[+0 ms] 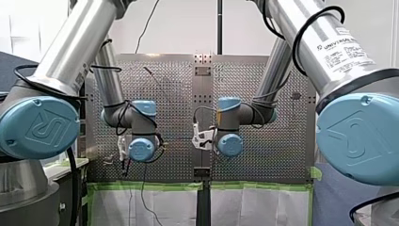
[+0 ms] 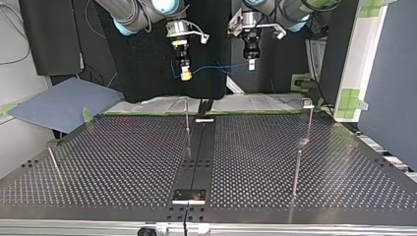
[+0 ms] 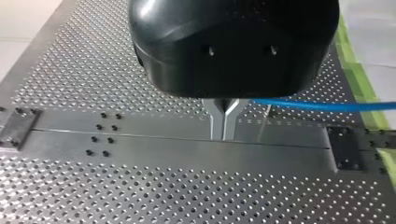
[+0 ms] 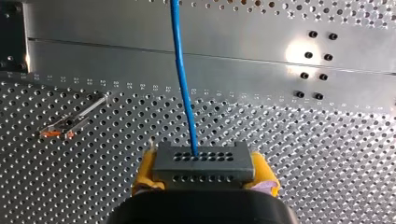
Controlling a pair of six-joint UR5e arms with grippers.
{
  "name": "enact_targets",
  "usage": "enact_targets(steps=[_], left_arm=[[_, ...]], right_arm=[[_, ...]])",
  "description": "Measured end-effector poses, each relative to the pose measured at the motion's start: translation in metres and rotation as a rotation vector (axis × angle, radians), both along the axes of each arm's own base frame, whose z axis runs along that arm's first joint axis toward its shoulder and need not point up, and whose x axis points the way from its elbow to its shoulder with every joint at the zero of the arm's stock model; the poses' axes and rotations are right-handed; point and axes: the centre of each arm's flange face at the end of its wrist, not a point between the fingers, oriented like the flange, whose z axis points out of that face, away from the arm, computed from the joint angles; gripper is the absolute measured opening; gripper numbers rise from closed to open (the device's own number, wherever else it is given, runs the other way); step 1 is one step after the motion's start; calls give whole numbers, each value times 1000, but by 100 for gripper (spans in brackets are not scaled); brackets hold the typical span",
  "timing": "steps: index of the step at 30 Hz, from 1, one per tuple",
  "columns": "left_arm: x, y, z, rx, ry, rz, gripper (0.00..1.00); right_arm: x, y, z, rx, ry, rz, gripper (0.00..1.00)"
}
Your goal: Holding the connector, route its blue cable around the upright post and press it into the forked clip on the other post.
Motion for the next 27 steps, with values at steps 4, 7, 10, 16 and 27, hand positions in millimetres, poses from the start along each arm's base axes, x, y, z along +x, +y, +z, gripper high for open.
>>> enact_targets(steps=[4, 7, 10, 16, 27], left_arm=[[0, 0, -2, 2, 4, 0, 0], [0, 0, -2, 3, 5, 0, 0], [0, 0, -2, 3, 5, 0, 0], [0, 0, -2, 3, 5, 0, 0], [0, 0, -2, 3, 5, 0, 0]], right_arm=[[0, 0, 0, -1, 0, 0, 2], [0, 0, 0, -1, 0, 0, 2], [0, 0, 0, -1, 0, 0, 2], [0, 0, 0, -1, 0, 0, 2], [6, 15, -18, 47, 29, -1, 2]])
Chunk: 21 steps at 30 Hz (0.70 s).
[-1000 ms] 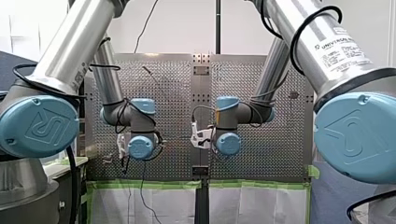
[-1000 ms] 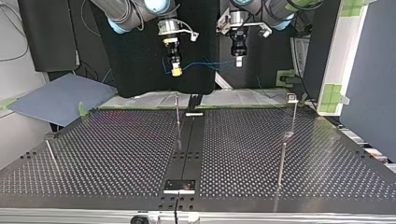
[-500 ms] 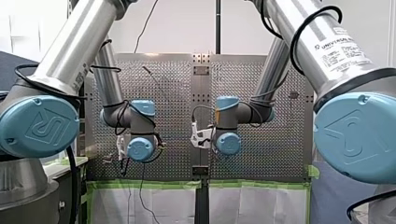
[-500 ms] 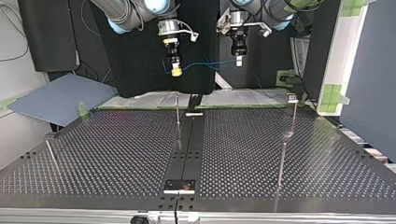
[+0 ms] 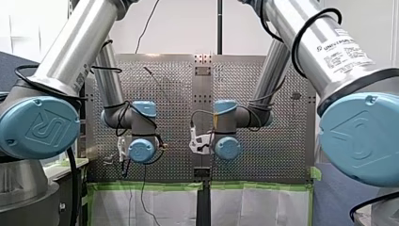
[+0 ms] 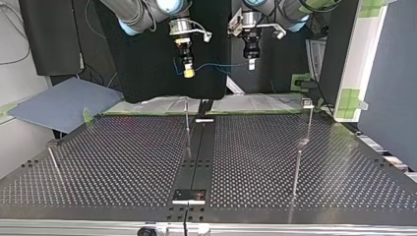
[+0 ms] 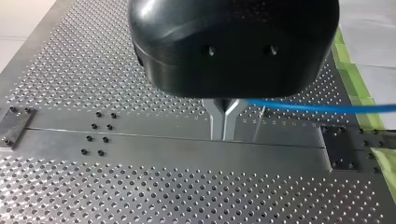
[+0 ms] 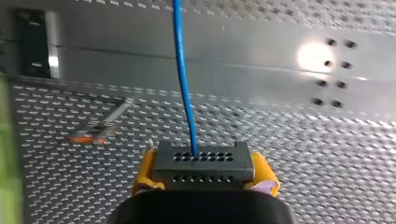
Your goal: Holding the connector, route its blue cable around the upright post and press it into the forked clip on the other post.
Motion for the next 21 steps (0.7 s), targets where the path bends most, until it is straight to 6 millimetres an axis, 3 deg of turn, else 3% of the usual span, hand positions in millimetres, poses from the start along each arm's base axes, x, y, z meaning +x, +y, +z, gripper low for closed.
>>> enact_targets(steps=[11, 21], left_arm=[[0, 0, 0, 0, 0, 0, 0], [-8, 2, 2, 10, 13, -13, 0]], right_arm=[[16, 41, -11, 28, 33, 45, 2], [18, 43, -12, 29, 33, 47, 2]])
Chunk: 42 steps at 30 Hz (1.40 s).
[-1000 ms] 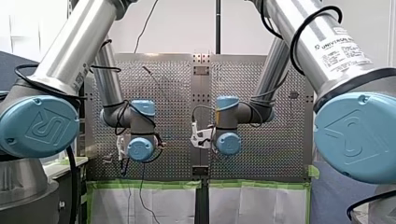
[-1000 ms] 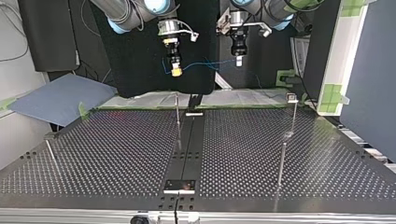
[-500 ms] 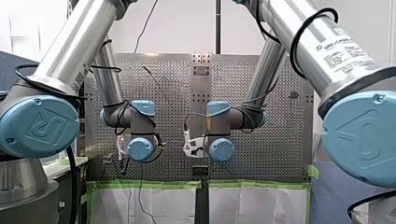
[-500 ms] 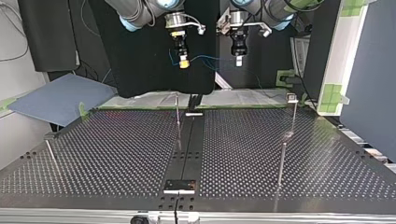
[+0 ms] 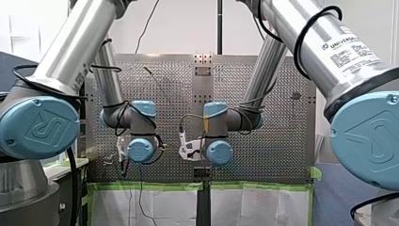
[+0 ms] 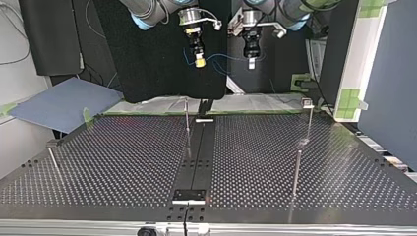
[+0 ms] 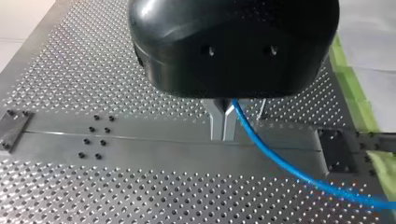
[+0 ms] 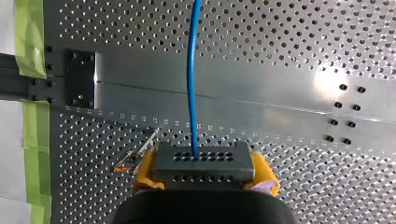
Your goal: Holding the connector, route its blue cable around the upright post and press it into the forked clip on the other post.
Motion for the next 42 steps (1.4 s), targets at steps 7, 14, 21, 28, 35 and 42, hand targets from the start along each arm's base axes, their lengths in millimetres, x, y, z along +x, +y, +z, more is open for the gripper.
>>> enact_targets(steps=[7, 14, 21, 28, 35, 42], left_arm=[[-10, 5, 12, -23, 16, -9, 0], [-9, 6, 30, -63, -6, -7, 0], [2, 6, 58, -97, -72, 8, 0], [19, 6, 87, -129, -129, 37, 0], [38, 7, 122, -161, -177, 65, 0], [50, 15, 152, -190, -219, 97, 0]], right_arm=[[11, -10, 26, -4, -65, -34, 2], [8, -17, 57, 17, -133, -52, 2], [8, -23, 89, -7, -200, -57, 2], [14, -31, 131, -44, -251, -52, 2], [18, -39, 178, -74, -287, -36, 2], [15, -45, 225, -104, -317, -24, 2]])
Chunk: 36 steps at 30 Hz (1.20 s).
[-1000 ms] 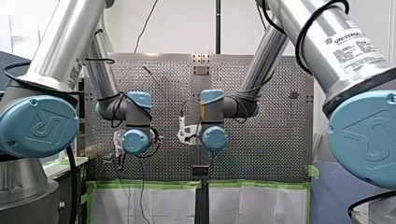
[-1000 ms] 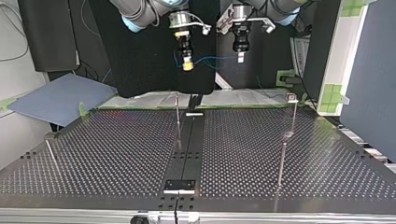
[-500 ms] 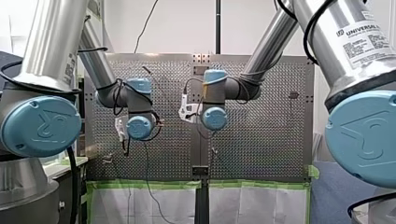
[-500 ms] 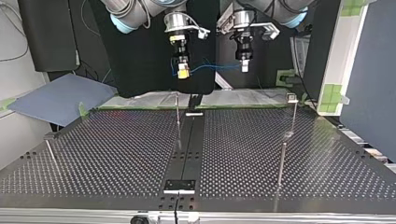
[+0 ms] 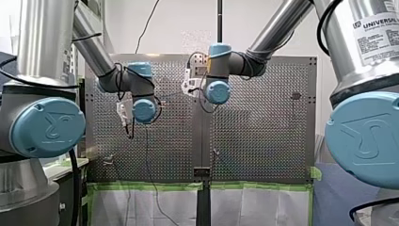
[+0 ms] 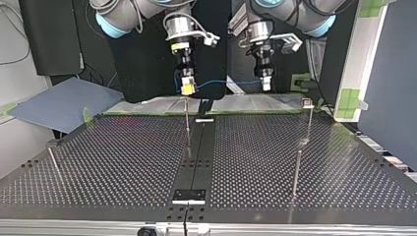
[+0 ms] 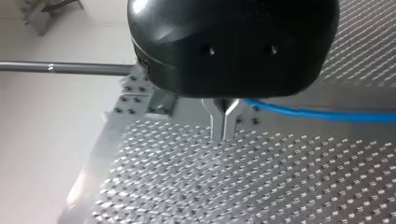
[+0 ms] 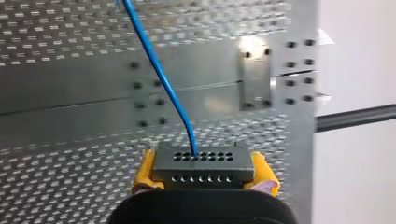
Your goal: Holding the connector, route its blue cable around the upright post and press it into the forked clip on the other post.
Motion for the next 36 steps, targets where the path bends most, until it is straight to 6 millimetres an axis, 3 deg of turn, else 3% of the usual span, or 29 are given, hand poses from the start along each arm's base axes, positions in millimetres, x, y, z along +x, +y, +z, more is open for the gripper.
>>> enact_targets(steps=[5, 17, 36], left_arm=[[11, 4, 11, -9, -5, 21, 0], [34, 17, 38, -67, -27, 62, 0], [52, 76, 102, -144, -127, 132, 0]], right_arm=[[0, -5, 24, -17, -6, 22, 2], [10, -27, 60, -39, 9, 84, 2], [32, -43, 117, -101, -21, 220, 2]])
